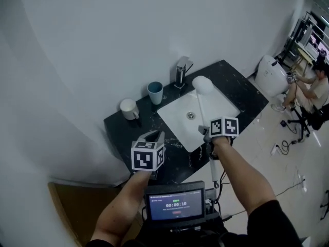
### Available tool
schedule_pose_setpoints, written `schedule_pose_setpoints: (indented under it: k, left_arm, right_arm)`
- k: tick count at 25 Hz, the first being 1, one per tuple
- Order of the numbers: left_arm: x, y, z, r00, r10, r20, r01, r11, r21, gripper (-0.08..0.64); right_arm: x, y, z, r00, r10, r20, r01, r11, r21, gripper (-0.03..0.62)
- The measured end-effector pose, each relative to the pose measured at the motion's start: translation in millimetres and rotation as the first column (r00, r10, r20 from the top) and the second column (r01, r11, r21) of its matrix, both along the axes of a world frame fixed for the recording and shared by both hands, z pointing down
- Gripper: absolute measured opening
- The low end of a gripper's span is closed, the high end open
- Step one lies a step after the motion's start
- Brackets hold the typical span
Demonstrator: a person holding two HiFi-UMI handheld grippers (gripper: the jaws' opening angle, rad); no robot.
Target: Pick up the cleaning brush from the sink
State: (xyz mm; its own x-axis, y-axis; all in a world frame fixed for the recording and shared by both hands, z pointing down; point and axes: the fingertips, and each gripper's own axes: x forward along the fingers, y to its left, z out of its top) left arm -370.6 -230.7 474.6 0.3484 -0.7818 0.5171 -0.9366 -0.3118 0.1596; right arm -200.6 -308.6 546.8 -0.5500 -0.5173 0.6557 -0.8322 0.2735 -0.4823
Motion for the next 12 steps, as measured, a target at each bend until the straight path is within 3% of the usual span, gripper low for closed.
schedule_pose_setpoints:
  k: [7, 10, 12]
  left_arm:
    - [30, 24, -43, 0.990, -0.137, 0.031, 0.130, 0.980, 0.152, 0.020]
    - [53, 37, -58, 0.977, -0.211, 0.028, 0.199, 0.952, 0.231, 0.012]
    - [66, 47, -68, 0.964, -0.266, -0.011, 0.260, 0.929, 0.262, 0.012]
  right_arm:
    - [64, 19, -49, 0.980, -0.164, 0.111, 0.145, 0.976, 0.161, 0.049]
    - [88, 29, -71, 0.958, -0.262, 0.116, 0.228, 0.942, 0.247, 0.049]
    - [99, 35, -88, 0.937, -0.333, 0.102, 0.286, 0.903, 0.321, 0.049]
